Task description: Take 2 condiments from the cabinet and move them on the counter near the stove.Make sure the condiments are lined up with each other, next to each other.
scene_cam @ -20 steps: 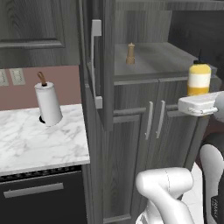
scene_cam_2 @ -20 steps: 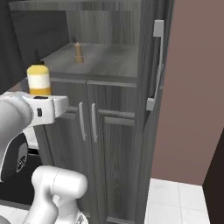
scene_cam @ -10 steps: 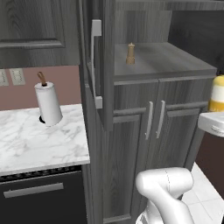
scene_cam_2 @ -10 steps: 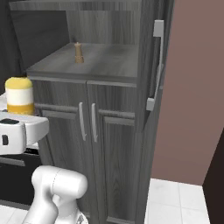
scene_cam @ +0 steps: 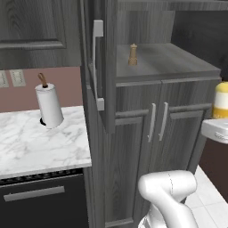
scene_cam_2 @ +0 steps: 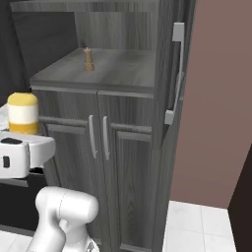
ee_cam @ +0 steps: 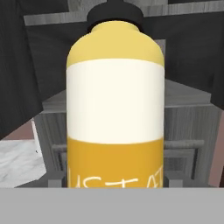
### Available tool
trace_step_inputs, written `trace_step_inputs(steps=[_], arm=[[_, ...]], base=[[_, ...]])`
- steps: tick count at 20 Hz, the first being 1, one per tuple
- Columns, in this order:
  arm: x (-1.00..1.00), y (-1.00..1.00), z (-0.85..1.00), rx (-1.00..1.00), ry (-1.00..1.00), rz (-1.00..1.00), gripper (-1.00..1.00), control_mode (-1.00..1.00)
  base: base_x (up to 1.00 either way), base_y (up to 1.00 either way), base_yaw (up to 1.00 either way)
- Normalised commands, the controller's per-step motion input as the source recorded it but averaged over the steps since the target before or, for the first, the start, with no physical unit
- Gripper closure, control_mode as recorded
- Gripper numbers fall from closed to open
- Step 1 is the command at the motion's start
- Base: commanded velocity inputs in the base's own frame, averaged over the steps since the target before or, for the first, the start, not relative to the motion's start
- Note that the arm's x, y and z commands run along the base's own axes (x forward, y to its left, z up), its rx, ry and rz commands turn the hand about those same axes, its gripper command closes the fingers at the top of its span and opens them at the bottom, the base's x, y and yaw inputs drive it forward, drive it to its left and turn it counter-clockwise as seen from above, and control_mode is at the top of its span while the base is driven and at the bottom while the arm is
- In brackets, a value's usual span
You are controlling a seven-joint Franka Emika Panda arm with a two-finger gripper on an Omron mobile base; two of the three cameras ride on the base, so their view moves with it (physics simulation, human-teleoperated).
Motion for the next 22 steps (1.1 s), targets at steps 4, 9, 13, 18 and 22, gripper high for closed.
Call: trace_step_inputs(steps=[4, 9, 13, 18, 22], arm=[[0.18, 0.0, -0.2, 0.0, 0.0, 0.0, 1.0, -1.0], [0.12, 0.0, -0.16, 0.0, 0.0, 0.0, 1.0, -1.0], [0.0, 0.0, -0.02, 0.0, 0.0, 0.0, 1.0, 1.0], [0.0, 0.0, 0.0, 0.0, 0.0, 0.0, 1.0, 1.0], [0.0, 0.0, 0.0, 0.0, 0.0, 0.0, 1.0, 1.0]], base=[[0.0, 0.0, 0.0], [0.0, 0.0, 0.0], [-0.03, 0.07, 0.01], [-0.41, 0.28, 0.08], [-0.96, 0.48, 0.24]])
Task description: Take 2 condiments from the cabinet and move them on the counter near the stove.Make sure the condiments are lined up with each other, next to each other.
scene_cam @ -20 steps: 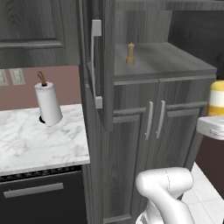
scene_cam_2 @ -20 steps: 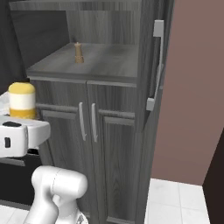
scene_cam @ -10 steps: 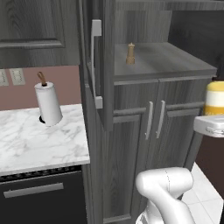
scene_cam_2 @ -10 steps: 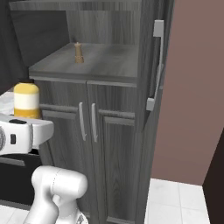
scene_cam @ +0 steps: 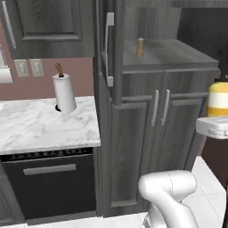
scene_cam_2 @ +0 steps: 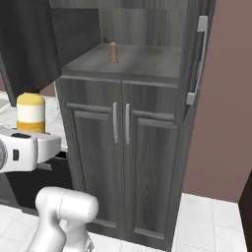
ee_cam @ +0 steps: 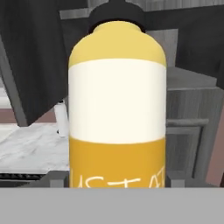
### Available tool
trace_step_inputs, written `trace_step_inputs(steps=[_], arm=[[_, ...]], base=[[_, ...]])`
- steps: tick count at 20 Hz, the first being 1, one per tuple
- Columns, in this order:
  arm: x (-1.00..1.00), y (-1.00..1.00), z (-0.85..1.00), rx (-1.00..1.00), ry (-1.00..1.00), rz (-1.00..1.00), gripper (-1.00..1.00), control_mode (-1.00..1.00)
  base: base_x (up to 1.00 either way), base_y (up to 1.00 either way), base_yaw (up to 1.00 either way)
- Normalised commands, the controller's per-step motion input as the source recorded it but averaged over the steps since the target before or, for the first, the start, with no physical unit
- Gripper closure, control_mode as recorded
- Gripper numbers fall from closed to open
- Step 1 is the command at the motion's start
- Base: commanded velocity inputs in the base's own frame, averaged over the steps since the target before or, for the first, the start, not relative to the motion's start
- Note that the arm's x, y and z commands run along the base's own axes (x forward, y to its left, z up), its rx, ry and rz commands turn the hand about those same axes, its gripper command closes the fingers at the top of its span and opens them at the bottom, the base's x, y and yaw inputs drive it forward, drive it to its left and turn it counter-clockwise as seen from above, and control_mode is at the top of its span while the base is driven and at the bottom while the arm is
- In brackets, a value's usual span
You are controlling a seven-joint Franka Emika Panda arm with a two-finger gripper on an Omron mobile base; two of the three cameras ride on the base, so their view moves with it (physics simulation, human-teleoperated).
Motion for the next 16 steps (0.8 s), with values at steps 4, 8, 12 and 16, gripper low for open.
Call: trace_step_inputs(steps=[4, 8, 12, 16], arm=[[0.0, 0.0, 0.0, 0.0, 0.0, 0.0, 1.0, 1.0], [0.0, 0.0, 0.0, 0.0, 0.0, 0.0, 1.0, 1.0], [0.0, 0.0, 0.0, 0.0, 0.0, 0.0, 1.0, 1.0], [0.0, 0.0, 0.0, 0.0, 0.0, 0.0, 1.0, 1.0]], base=[[-1.0, 0.6, 0.44], [-1.0, 0.74, 0.57], [-0.34, 0.86, 0.83], [-0.14, 0.65, 0.94]])
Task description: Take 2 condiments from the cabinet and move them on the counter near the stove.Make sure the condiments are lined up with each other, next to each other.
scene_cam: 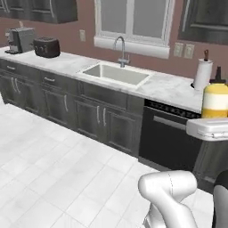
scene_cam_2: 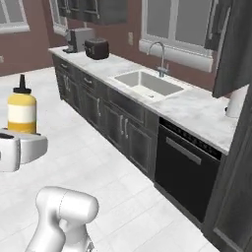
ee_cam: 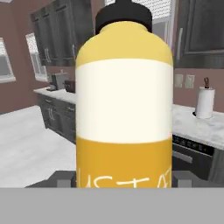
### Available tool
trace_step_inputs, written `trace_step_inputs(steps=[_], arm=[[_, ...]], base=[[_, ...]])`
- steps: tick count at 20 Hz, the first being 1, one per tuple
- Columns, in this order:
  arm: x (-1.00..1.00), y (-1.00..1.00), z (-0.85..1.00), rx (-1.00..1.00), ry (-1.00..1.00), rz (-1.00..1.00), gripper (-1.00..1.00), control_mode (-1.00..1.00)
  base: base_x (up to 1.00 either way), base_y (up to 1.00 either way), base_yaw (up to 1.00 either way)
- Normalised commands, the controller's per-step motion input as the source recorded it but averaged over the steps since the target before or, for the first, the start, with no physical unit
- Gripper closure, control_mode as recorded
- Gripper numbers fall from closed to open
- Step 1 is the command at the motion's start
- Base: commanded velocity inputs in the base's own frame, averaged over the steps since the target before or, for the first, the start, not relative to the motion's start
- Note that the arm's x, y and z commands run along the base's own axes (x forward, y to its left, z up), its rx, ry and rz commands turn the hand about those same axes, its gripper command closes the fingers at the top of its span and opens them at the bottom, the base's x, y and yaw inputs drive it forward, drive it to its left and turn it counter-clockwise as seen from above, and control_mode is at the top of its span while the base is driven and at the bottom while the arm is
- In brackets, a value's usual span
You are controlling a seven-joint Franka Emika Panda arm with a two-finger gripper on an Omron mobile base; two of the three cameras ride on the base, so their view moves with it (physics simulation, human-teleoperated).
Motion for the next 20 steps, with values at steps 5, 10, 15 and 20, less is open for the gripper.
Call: trace_step_inputs(steps=[5, 10, 15, 20], arm=[[0.0, 0.0, 0.0, 0.0, 0.0, 0.0, 1.0, 1.0], [0.0, 0.0, 0.0, 0.0, 0.0, 0.0, 1.0, 1.0], [0.0, 0.0, 0.0, 0.0, 0.0, 0.0, 1.0, 1.0], [0.0, 0.0, 0.0, 0.0, 0.0, 0.0, 1.0, 1.0]], base=[[-0.01, 0.55, 0.94], [0.55, 0.12, 0.89], [1.0, -0.19, 0.65], [1.0, -0.54, 0.34]])
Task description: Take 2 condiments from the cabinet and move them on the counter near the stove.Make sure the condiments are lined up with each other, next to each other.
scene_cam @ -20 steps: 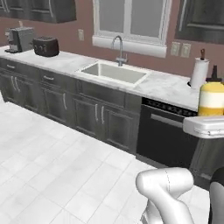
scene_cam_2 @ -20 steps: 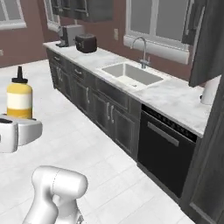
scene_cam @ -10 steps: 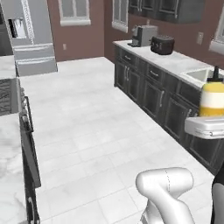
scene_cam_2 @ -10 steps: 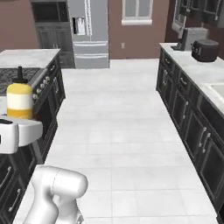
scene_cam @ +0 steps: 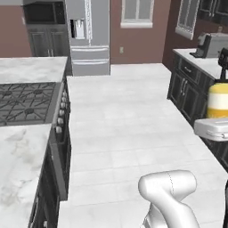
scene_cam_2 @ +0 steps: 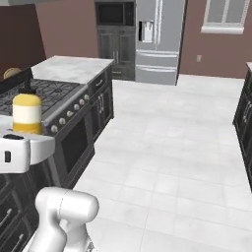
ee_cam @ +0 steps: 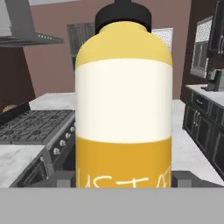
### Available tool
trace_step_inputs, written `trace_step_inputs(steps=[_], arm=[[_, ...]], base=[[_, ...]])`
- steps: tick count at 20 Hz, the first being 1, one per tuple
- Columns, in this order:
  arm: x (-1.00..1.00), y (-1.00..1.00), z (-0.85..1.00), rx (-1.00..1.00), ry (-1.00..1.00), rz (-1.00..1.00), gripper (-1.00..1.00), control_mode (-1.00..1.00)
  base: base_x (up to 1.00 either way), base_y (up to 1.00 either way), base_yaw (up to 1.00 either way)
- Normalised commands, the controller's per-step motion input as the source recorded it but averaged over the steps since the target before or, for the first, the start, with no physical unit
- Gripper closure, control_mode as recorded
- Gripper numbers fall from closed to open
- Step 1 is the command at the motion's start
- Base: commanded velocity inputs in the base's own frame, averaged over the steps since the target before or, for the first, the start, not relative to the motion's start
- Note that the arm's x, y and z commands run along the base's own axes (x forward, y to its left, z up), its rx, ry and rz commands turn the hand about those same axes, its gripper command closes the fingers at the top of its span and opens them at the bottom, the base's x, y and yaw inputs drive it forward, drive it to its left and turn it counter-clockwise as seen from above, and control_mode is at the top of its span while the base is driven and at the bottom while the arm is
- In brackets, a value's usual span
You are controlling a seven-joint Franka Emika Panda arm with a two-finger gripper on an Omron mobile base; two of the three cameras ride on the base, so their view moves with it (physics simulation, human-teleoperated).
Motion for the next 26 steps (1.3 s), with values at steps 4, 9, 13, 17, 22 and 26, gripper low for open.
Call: trace_step_inputs(steps=[4, 9, 13, 17, 22, 26], arm=[[0.0, 0.0, 0.0, 0.0, 0.0, 0.0, 1.0, 1.0], [0.0, 0.0, 0.0, 0.0, 0.0, 0.0, 1.0, 1.0], [0.0, 0.0, 0.0, 0.0, 0.0, 0.0, 1.0, 1.0], [0.0, 0.0, 0.0, 0.0, 0.0, 0.0, 1.0, 1.0], [0.0, 0.0, 0.0, 0.0, 0.0, 0.0, 1.0, 1.0], [0.0, 0.0, 0.0, 0.0, 0.0, 0.0, 1.0, 1.0]], base=[[1.0, -0.71, 0.22], [1.0, -0.81, 0.17], [1.0, -0.71, 0.24], [1.0, -0.32, 0.54], [1.0, 0.0, 0.82], [0.91, -0.01, 0.91]])
